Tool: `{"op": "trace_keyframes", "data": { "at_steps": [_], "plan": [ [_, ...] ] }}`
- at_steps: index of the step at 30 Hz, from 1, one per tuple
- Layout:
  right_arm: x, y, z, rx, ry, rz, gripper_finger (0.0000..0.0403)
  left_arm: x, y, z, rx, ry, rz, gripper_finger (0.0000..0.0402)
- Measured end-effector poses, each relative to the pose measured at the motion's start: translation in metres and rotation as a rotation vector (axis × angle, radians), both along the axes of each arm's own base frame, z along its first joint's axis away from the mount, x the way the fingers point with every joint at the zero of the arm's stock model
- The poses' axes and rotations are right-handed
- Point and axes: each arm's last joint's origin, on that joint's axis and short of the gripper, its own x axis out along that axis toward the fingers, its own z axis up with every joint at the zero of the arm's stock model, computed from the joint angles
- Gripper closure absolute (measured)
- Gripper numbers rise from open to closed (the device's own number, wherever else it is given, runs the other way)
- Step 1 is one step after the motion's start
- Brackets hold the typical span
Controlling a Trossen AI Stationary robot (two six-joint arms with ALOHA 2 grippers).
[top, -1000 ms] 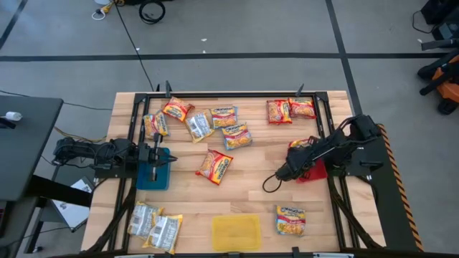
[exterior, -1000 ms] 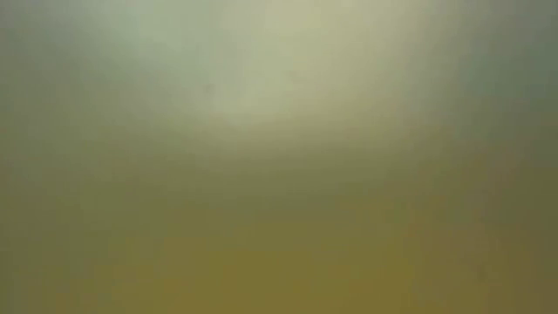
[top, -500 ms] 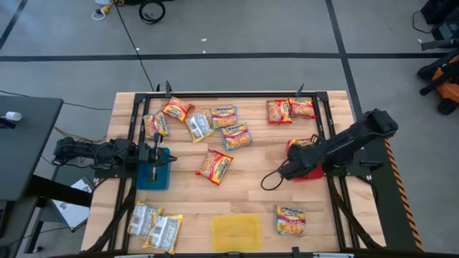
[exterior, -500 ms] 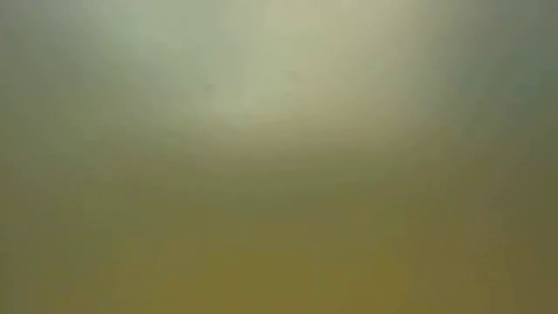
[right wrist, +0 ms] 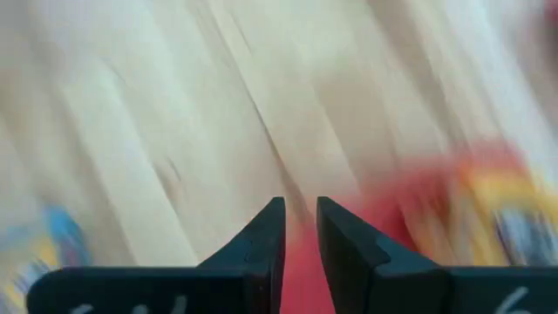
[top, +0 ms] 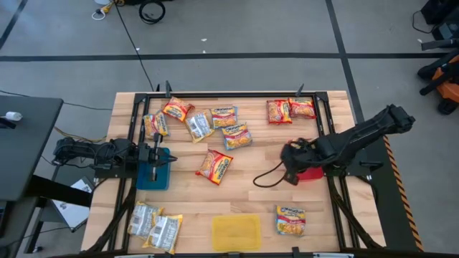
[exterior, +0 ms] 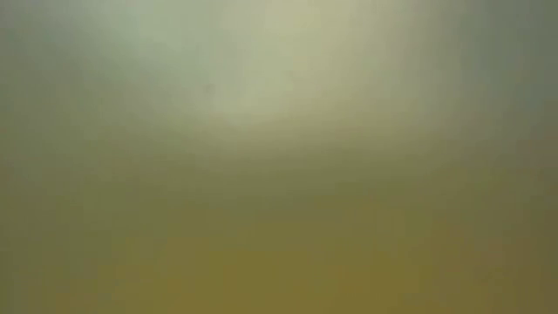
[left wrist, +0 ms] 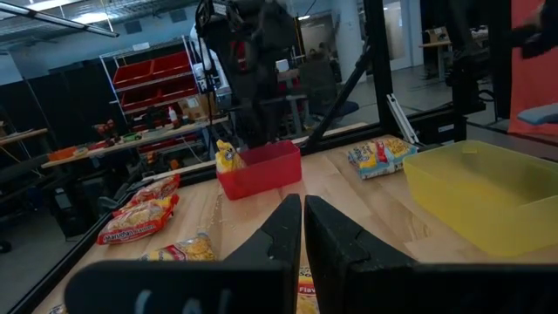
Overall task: Sort Maruchan noodles
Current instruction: Adjust the blue noodle pack on the table
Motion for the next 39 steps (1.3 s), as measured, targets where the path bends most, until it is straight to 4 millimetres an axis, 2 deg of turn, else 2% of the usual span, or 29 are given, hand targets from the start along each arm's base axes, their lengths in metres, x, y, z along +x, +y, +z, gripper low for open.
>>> {"op": "trace_keyframes", "data": {
  "at_steps": [4,8,15,25,31,39],
  "plan": [
    [0.026,0.009,0.006,-0.041,-0.209,0.168,0.033,0.0,0.0,0.0,0.0,0.0,0.0,0.0377],
    [0.05,0.014,-0.002,-0.102,-0.289,0.251,0.033,0.0,0.0,0.0,0.0,0.0,0.0,0.0377],
    [0.086,0.012,-0.022,-0.183,-0.247,0.324,0.033,0.0,0.0,0.0,0.0,0.001,0.0,0.0377],
    [0.121,0.017,-0.022,-0.256,-0.219,0.407,0.033,0.0,0.0,0.0,0.0,0.0,0.0,0.0377],
    [0.131,-0.004,-0.032,-0.367,-0.152,0.393,0.0319,0.0,0.0,0.0,0.0,0.0,0.0,0.0377],
    [0.151,-0.055,-0.044,-0.463,-0.17,0.208,0.027,0.0,0.0,0.0,0.0,-0.002,0.0,0.0377]
  ]
}}
